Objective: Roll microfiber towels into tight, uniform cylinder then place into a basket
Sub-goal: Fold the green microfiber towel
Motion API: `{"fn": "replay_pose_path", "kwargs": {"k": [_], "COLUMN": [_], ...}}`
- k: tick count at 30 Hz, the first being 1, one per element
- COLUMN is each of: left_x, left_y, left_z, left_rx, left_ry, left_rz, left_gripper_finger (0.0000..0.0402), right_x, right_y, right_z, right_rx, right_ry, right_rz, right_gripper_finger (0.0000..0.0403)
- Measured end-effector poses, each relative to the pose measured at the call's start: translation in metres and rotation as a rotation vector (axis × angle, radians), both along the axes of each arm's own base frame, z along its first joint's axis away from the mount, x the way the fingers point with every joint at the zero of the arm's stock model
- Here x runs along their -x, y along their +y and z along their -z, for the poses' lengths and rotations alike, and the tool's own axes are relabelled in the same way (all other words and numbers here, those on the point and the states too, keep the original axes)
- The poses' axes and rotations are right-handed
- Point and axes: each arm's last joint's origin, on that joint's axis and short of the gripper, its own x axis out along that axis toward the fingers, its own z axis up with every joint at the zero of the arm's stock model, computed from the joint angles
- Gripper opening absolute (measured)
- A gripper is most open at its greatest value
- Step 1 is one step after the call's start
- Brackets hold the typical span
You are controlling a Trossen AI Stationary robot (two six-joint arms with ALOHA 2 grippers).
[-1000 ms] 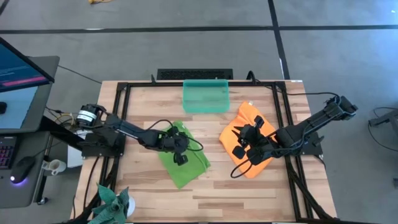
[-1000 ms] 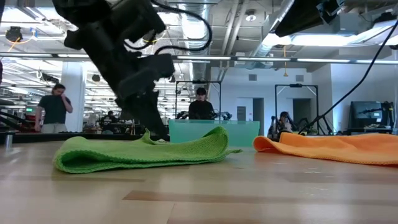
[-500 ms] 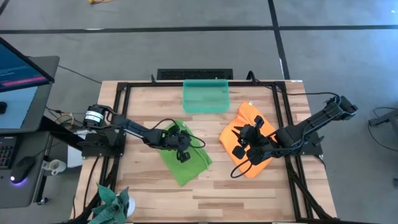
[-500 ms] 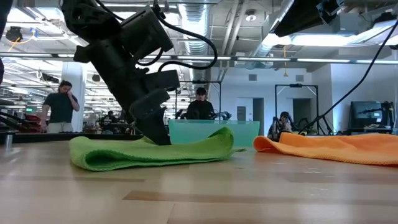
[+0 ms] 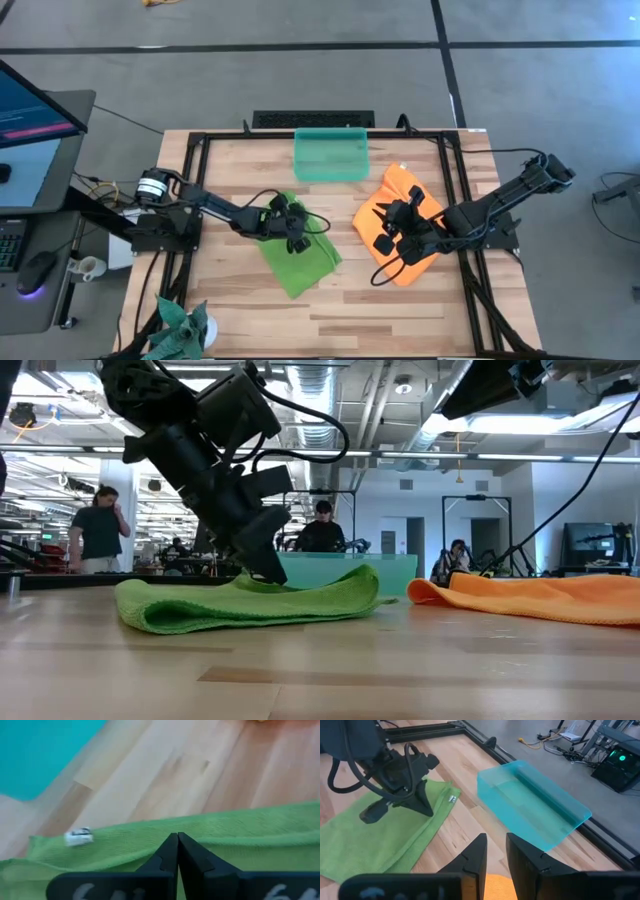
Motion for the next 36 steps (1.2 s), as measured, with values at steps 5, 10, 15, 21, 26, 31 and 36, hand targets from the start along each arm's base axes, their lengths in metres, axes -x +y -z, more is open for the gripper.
{"fn": "replay_pose_path", "kwargs": {"k": [5, 10, 15, 21, 26, 31, 36], "left_x": [0.000, 0.001, 0.008, 0.026, 0.029, 0.023, 0.016], "left_y": [0.005, 0.003, -0.006, -0.022, -0.043, -0.067, -0.087], "left_z": [0.001, -0.003, -0.027, -0.056, -0.054, -0.030, -0.004], "left_rx": [0.022, -0.016, -0.036, -0.038, 0.066, 0.126, 0.163], "left_ry": [0.014, 0.031, -0.008, -0.033, -0.048, -0.052, -0.057], "left_rz": [0.004, 0.048, 0.101, 0.094, 0.145, 0.172, 0.228], "left_gripper_finger": [0.0000, 0.0000, 0.0000, 0.0000, 0.0000, 0.0000, 0.0000], "right_x": [-0.001, 0.000, 0.001, 0.001, 0.001, 0.001, 0.001], "right_y": [-0.001, 0.000, 0.001, 0.001, 0.001, 0.001, 0.001], "right_z": [0.000, 0.000, 0.001, 0.001, 0.000, 0.000, 0.000], "right_rx": [-0.002, 0.000, 0.007, 0.006, 0.003, 0.001, 0.000], "right_ry": [-0.003, -0.001, 0.012, 0.011, 0.005, 0.003, 0.001], "right_rz": [0.005, 0.001, -0.006, -0.005, -0.005, -0.005, -0.004], "right_gripper_finger": [0.0095, 0.0095, 0.0095, 0.0095, 0.0095, 0.0095, 0.0095]}}
